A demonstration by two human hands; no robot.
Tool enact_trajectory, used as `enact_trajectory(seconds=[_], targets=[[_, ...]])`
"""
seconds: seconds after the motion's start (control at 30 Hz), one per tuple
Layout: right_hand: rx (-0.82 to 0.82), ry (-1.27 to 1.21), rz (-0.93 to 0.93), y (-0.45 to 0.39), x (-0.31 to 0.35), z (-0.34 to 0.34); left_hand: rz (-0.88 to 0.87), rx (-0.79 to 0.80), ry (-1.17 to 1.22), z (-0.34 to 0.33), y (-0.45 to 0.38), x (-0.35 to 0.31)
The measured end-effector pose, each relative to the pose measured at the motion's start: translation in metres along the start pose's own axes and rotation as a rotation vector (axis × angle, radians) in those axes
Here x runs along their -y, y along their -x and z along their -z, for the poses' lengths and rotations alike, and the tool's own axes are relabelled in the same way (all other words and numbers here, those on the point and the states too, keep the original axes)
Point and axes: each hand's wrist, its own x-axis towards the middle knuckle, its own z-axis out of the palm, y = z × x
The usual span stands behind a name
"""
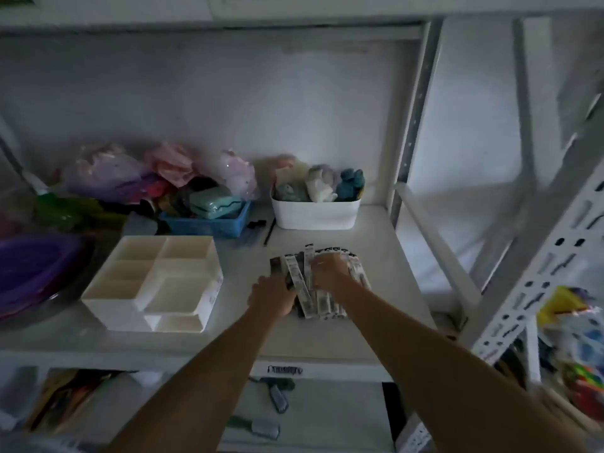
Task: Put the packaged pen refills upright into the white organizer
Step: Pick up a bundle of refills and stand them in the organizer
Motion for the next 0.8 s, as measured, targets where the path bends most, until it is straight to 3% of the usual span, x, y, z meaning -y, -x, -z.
enact_trajectory(seconds=[0.17,0.3,0.47,0.8], targets=[[-0.010,-0.104,-0.154,-0.032,-0.003,-0.032,0.218,-0.003,-0.023,-0.011,-0.033,0.001],[-0.016,-0.180,-0.265,-0.050,-0.008,-0.046,0.167,0.089,-0.062,-0.016,-0.058,-0.004],[-0.083,-0.171,-0.300,-0.059,-0.008,-0.048,0.108,0.193,0.216,-0.015,-0.065,-0.018],[0.052,-0.371,-0.273,-0.053,0.014,-0.042,0.090,0.257,0.765,0.024,-0.046,-0.001]])
